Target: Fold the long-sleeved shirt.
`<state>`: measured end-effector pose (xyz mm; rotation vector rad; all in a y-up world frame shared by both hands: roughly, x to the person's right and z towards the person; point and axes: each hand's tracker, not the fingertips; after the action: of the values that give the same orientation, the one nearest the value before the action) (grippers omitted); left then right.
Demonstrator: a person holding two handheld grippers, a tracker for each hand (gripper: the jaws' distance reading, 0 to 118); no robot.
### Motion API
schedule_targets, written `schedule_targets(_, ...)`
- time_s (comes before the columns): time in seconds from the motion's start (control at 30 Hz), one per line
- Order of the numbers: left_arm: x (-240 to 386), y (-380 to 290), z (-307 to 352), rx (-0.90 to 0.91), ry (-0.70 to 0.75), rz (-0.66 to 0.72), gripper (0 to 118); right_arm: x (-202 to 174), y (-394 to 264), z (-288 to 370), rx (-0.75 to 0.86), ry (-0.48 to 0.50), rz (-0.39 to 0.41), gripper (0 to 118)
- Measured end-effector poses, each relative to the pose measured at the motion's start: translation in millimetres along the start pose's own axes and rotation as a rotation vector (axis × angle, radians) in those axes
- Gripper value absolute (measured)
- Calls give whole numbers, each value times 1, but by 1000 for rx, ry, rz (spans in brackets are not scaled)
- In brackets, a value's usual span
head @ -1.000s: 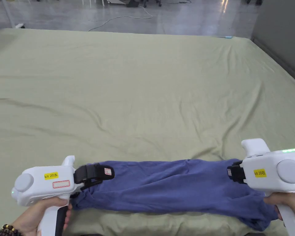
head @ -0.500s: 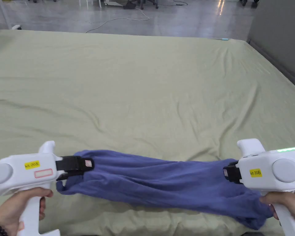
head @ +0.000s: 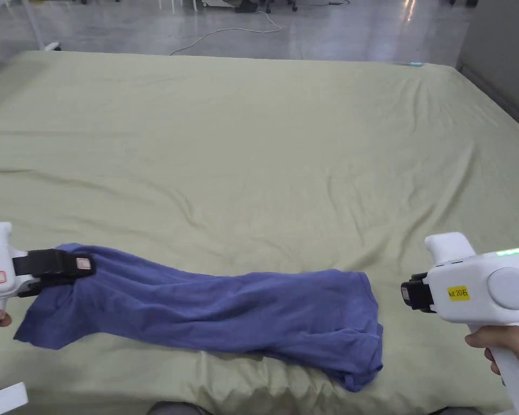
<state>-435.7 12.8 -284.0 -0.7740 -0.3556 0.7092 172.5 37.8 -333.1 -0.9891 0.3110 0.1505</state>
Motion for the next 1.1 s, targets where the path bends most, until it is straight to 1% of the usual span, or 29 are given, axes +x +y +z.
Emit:
schedule_targets(0.07, 37, -2, -15, -11, -81, -59, 5, -1, 0, 0, 4, 5, 2, 0)
schedule_targets(0.17, 108, -10, -47, -94, -234, -135, 5, -1, 0, 3, 6, 3, 4, 0)
schedule_targets(0.23, 152, -16, -80, -154, -263, -166, 5, 2, -3, 7, 9, 4, 3, 0)
schedule_targets(0.3, 192, -24, -118, -225, -242, -196, 5, 7, -6, 10, 11, 0, -4, 0)
schedule_targets(0.37, 220, -36, -163, -279, -234, -236, 5, 13, -8, 12, 10, -12, -19, 0)
schedule_targets(0.4, 228, -43, -185, -319, -228, -234, 5, 17, -9, 13, 12, -17, -34, 0)
schedule_targets(0.5, 243, -74, -256, -445, -191, -183, 5, 26, -12, 16, 22, -17, -61, 0)
schedule_targets(0.6, 244, -103, -305, -488, -64, -189, 6, 34, -15, 19, 26, -34, -75, 0)
schedule_targets(0.63, 242, -108, -312, -486, -41, -182, 15, 36, -16, 20, 26, -38, -78, 0)
schedule_targets(0.67, 242, -112, -315, -487, -51, -170, 30, 38, -16, 22, 27, -38, -81, 0)
schedule_targets(0.7, 239, -112, -315, -492, -60, -148, 55, 40, -17, 23, 27, -37, -83, 0)
schedule_targets(0.73, 238, -110, -312, -501, -81, -126, 88, 42, -18, 24, 27, -36, -83, 0)
schedule_targets(0.77, 240, -105, -303, -493, -112, -113, 101, 42, -19, 25, 27, -36, -81, 0)
schedule_targets(0.8, 247, -98, -290, -471, -124, -126, 104, 43, -19, 25, 27, -38, -76, 0)
schedule_targets(0.93, 266, -65, -233, -325, -123, -275, 104, 40, -19, 25, 25, -34, -54, 0)
schedule_targets(1.0, 265, -60, -205, -183, -44, -288, 102, 37, -19, 25, 31, -28, -49, 0)
schedule_targets(1.03, 261, -63, -193, -109, -6, -277, 89, 37, -19, 23, 33, -21, -48, 0)
schedule_targets(1.07, 260, -70, -181, -23, 10, -259, 61, 36, -19, 23, 34, -12, -46, 0)
schedule_targets(1.1, 254, -78, -174, 32, 12, -265, 22, 36, -19, 23, 34, -6, -43, 0)
